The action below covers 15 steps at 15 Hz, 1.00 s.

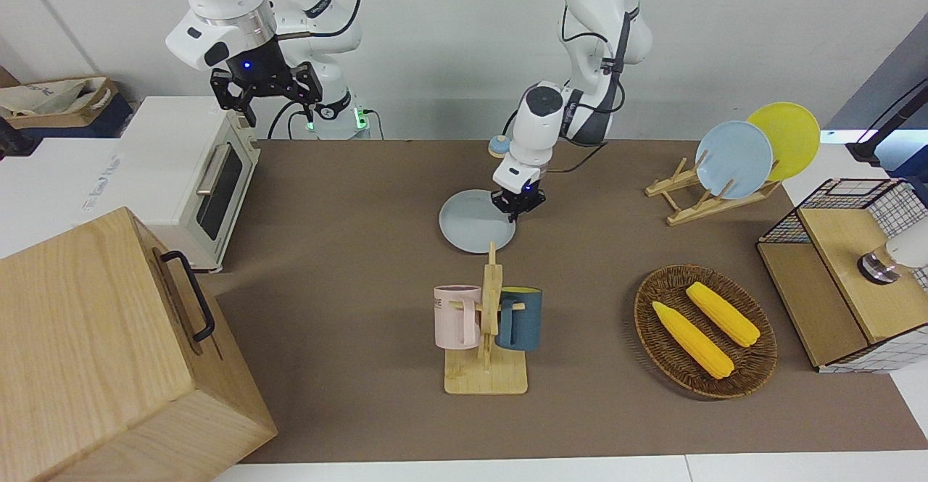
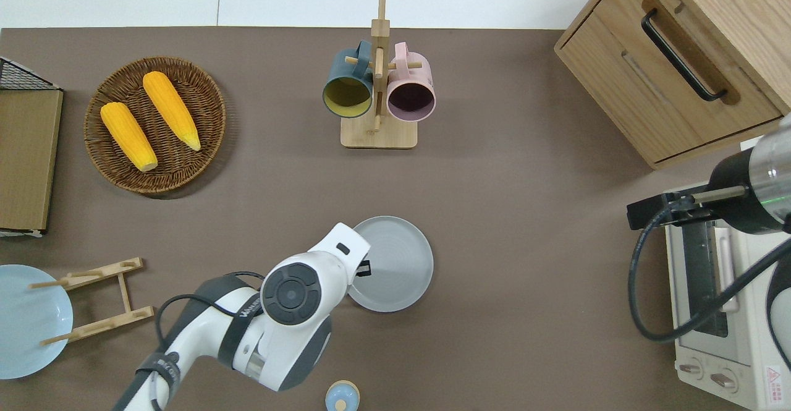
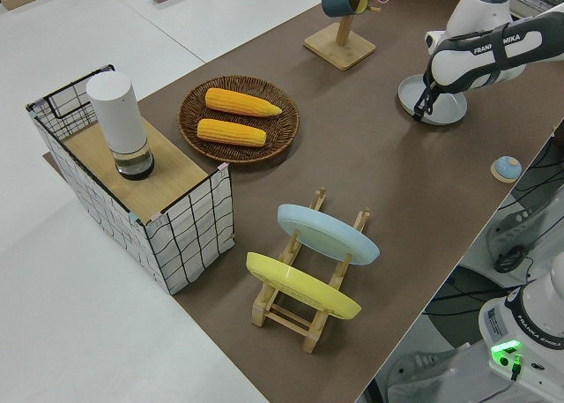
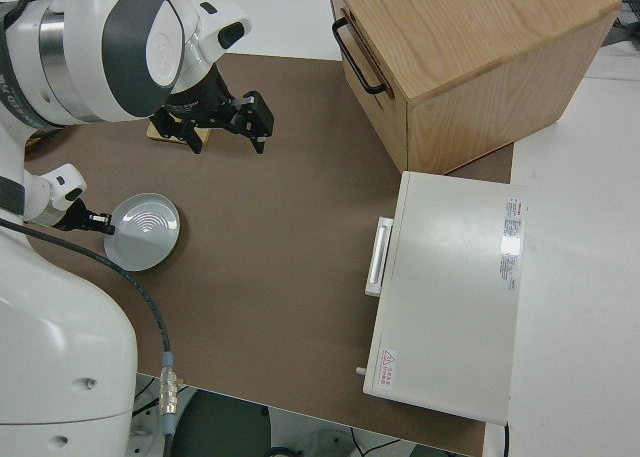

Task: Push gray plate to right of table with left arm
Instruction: 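Push the gray plate across the table toward the toaster oven with the left gripper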

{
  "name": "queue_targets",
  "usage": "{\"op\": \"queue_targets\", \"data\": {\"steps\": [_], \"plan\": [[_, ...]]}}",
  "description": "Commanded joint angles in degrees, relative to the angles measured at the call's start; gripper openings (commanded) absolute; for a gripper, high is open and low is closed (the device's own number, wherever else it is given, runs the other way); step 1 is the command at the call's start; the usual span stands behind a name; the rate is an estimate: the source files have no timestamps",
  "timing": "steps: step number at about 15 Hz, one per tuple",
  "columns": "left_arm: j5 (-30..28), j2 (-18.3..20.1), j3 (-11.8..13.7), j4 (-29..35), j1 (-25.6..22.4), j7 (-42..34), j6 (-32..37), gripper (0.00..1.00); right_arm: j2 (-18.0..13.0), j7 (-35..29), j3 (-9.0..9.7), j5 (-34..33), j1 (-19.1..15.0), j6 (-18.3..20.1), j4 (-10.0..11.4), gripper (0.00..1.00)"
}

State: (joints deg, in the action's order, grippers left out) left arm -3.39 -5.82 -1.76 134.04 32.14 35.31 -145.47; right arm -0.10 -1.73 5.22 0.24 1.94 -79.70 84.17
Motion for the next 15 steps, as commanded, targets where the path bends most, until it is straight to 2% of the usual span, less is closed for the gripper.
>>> {"op": "queue_targets", "data": {"steps": [1, 4, 8, 14, 15], "plan": [[-0.57, -9.46, -4.9, -7.99, 1.52, 8.53, -1.22, 0.0, -0.43, 0.06, 0.32, 0.46, -0.63, 0.69, -0.05, 0.983], [-0.31, -13.59, -7.11, -14.92, 3.53, 14.68, 1.14, 0.0, -0.43, 0.06, 0.32, 0.46, -0.63, 0.69, -0.05, 0.983], [1.44, -19.48, -7.11, -25.04, 7.84, 21.45, 5.19, 0.0, -0.43, 0.06, 0.32, 0.46, -0.63, 0.69, -0.05, 0.983], [2.6, -20.64, -7.2, -25.5, 9.26, 22.88, 5.11, 0.0, -0.43, 0.15, 0.32, 0.46, -0.63, 0.69, -0.05, 0.983], [2.6, -20.55, -7.2, -25.5, 9.08, 22.79, 5.11, 0.12, -0.43, 0.06, 0.23, 0.46, -0.63, 0.69, 0.03, 0.983]]}}
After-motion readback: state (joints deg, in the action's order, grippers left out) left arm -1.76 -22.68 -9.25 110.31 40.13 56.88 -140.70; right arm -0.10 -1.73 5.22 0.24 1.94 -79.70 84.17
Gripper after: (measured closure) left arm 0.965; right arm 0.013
